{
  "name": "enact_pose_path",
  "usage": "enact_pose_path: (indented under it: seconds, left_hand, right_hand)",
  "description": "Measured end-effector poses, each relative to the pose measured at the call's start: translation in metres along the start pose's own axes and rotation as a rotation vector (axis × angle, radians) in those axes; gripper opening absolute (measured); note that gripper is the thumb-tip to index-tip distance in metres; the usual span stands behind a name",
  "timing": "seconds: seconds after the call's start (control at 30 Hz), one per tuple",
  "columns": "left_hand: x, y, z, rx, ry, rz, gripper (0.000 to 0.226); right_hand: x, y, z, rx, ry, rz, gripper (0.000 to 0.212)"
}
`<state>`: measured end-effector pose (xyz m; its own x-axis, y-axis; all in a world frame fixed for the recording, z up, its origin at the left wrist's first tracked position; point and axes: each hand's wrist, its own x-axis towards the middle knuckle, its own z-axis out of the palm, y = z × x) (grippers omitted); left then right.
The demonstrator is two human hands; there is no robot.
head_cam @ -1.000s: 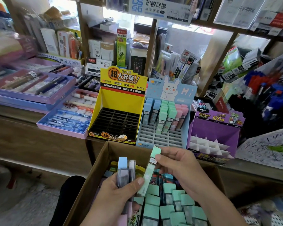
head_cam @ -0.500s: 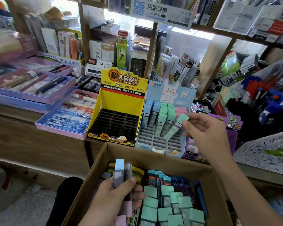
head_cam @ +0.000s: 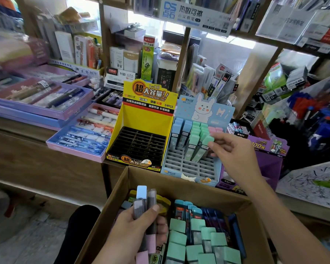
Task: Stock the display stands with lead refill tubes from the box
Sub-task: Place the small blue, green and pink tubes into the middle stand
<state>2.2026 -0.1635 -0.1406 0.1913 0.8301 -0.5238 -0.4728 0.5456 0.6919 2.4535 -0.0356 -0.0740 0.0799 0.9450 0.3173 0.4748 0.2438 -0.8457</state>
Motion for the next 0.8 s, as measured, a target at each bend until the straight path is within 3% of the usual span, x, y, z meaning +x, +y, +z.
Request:
enact_pose_path:
  seconds: [0.27, 0.6, 0.7, 0.8]
  left_hand:
    - [0.0, -0.001, 0.001, -0.006, 0.011, -0.012, 0.027]
    - [-0.001, 0.0, 0.003, 0.016, 0.026, 0.017, 0.022]
    - [-0.001, -0.001, 0.004, 0.0, -0.008, 0.023, 0.027]
    - [-0.001, -0.002, 0.006, 0.013, -0.02, 0.031, 0.034]
  right_hand:
    - [0.005, 0.005, 0.008, -0.212, -0.011, -0.095, 0.024]
    - [-0.011, -0.001, 0.01, -0.27, 0.084, -0.156, 0.021]
    - [-0.037, -0.011, 0.009, -0.139, 0.083, -0.096, 0.016]
    - [-0.066, -0.015, 0.017, -0.005, -0.093, 0.073, 0.016]
